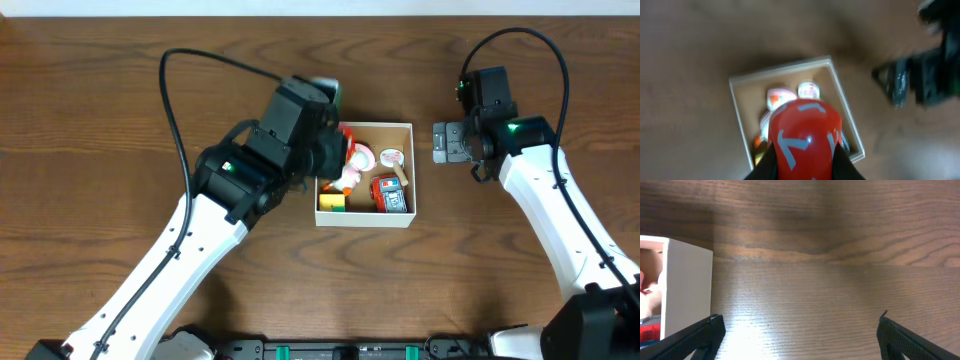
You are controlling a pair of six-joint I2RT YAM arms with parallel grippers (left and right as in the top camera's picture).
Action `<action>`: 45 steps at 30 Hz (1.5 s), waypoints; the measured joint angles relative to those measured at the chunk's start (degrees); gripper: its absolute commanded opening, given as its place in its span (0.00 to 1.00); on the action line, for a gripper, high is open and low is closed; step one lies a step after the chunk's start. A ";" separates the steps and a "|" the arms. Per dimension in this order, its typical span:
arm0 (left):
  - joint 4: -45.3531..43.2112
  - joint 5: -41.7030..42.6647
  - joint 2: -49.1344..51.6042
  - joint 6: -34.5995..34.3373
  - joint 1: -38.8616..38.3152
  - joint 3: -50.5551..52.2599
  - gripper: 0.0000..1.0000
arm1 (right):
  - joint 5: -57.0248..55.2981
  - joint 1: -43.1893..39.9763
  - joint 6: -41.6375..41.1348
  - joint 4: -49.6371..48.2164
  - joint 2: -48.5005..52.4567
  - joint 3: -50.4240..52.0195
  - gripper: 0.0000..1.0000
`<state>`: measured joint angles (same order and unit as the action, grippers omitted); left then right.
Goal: Pack container
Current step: 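Carry the red ball up and drop it into the box, then lift the left gripper away from the box to the left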
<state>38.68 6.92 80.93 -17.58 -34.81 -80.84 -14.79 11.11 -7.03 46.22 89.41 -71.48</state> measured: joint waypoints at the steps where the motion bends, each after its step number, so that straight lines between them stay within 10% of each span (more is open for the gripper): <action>1: -1.57 -0.52 0.31 0.11 0.00 0.00 0.06 | -0.02 0.00 0.00 0.00 0.00 0.00 0.99; 21: -15.10 2.40 20.74 1.16 0.00 -0.04 0.07 | -0.02 0.00 0.00 0.02 0.00 0.00 0.99; 27: -16.09 5.57 20.98 1.90 -0.22 -0.04 0.62 | -0.02 0.00 0.00 0.02 0.00 0.00 0.99; 31: -16.98 6.56 20.98 2.43 -0.59 -0.04 0.78 | -0.02 0.00 0.00 0.02 0.00 0.00 0.99; 45: -17.07 6.88 20.98 2.60 -0.72 -0.04 0.86 | -0.02 0.00 0.00 0.02 0.00 0.00 0.99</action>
<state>21.61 13.80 101.91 -14.98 -35.53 -80.88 -14.81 11.11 -7.03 46.24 89.41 -71.48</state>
